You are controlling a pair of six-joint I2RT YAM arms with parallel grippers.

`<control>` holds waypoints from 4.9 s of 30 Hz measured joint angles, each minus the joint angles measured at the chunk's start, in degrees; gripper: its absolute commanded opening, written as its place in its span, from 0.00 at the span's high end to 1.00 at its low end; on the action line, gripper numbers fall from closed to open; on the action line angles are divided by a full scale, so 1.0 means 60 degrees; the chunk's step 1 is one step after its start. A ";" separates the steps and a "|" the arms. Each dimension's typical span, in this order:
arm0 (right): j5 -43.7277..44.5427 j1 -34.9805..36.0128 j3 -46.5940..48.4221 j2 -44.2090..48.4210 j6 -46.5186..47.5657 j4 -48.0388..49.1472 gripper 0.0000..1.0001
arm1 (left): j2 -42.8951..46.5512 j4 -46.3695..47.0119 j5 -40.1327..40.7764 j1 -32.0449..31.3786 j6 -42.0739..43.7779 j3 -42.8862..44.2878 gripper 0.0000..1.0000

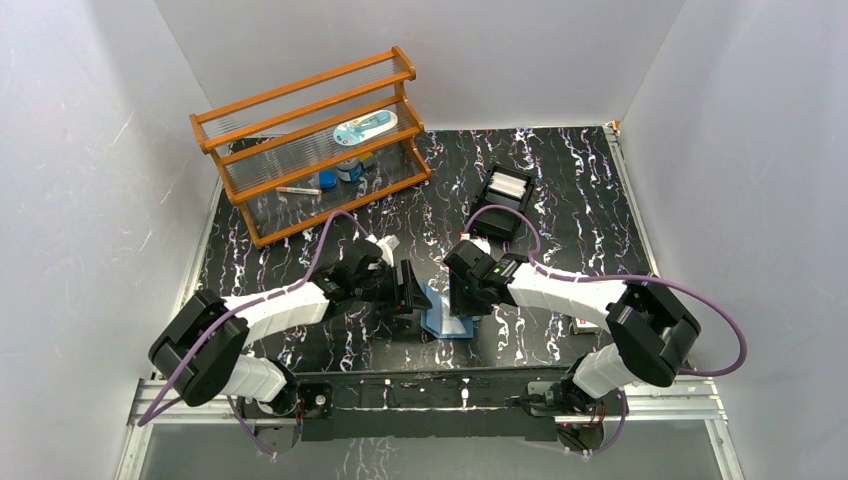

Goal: Put the credit cards into the card holder
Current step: Open the card holder at the center of the board, then pick up the credit card from the storage box.

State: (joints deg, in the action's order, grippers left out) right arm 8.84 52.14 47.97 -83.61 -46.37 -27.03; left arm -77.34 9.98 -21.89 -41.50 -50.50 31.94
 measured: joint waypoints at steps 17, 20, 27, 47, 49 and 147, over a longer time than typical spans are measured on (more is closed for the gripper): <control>0.0452 0.0000 -0.0393 0.0528 0.0004 -0.0055 0.51 | -0.0386 -0.1792 0.0874 -0.0044 0.0984 0.1100 1.00; 0.0627 0.0000 -0.0539 0.0572 -0.0026 -0.0244 0.52 | -0.0033 -0.1639 0.0820 -0.0044 0.0918 0.0907 1.00; 0.0849 0.0000 -0.0499 0.0729 -0.0029 -0.0903 0.57 | 0.0069 -0.1373 0.0590 -0.0044 0.0594 0.0506 1.00; -0.1734 0.0270 0.0120 0.0736 -0.0984 0.1985 1.00 | -0.0040 -0.1512 0.0583 -0.0044 0.0444 0.0765 1.00; -0.1461 0.0270 0.0109 0.0295 -0.0892 0.1898 1.00 | -0.0036 -0.1366 0.0583 -0.0044 0.0412 0.0667 1.00; 0.3785 -0.4663 0.5515 -0.5486 1.4236 0.2761 0.66 | 0.0495 -0.0776 -0.0681 0.0175 0.0790 -0.0390 1.00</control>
State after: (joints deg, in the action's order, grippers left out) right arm 31.55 24.16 81.06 -116.53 39.05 -10.46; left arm -74.37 5.32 -25.98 -40.45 -45.76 29.61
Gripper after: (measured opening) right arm 0.369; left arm 0.040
